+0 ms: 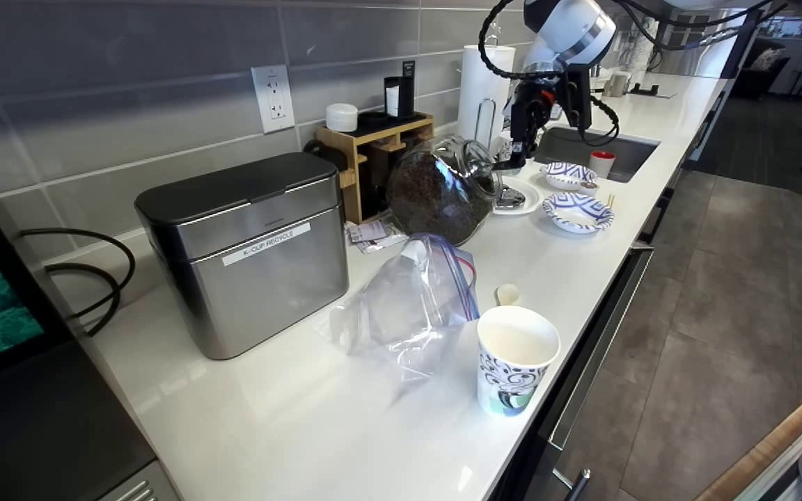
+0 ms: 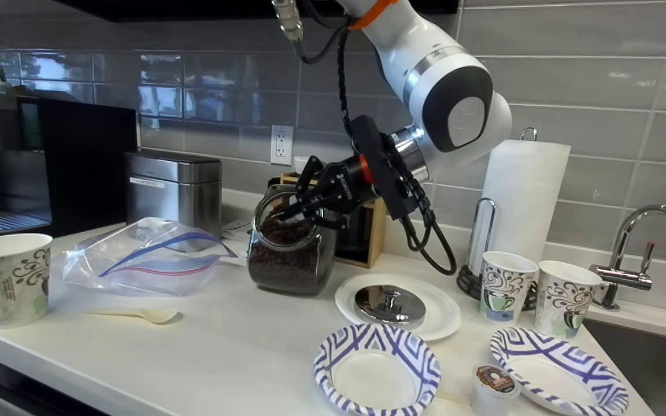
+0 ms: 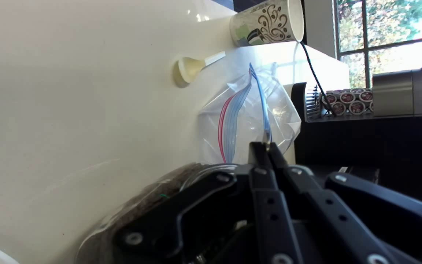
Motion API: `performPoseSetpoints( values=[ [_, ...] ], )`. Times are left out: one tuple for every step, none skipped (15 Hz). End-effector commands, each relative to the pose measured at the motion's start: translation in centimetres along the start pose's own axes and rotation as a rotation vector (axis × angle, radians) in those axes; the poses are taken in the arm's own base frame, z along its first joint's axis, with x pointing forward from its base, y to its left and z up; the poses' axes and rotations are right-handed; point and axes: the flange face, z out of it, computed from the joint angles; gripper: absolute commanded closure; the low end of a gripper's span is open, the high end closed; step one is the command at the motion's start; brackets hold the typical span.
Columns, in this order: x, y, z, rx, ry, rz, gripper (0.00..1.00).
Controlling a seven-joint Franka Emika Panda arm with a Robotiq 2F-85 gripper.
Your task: Use the spoon to put some of the contents of the jar in the plate
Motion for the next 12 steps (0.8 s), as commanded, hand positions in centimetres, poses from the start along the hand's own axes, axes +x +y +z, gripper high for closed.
performPoseSetpoints(
  values=[
    [-3.5,-0.5,-0.6,0.031,-0.020,-0.065,0.99],
    [-4.2,-0.6,-0.7,0.042,-0.036,-0.087,0.99],
    [-5.0,-0.6,-0.8,0.054,-0.057,-0.118,0.99],
    [-5.7,-0.5,-0.9,0.062,-0.072,-0.132,0.99],
    [-6.4,-0.4,-0.9,0.073,-0.093,-0.150,0.99],
    [-7.1,-0.3,-1.0,0.075,-0.110,-0.161,0.99],
    [-7.7,-0.1,-1.0,0.071,-0.129,-0.166,0.99],
    [-8.3,0.1,-1.0,0.068,-0.148,-0.175,0.99],
    [-8.9,0.3,-1.1,0.056,-0.160,-0.179,0.99],
    [-9.5,0.7,-1.2,0.042,-0.173,-0.187,0.99],
    [-10.0,1.0,-1.4,0.026,-0.186,-0.197,0.99],
    [-10.5,1.4,-1.6,0.006,-0.199,-0.207,0.99]
  ],
)
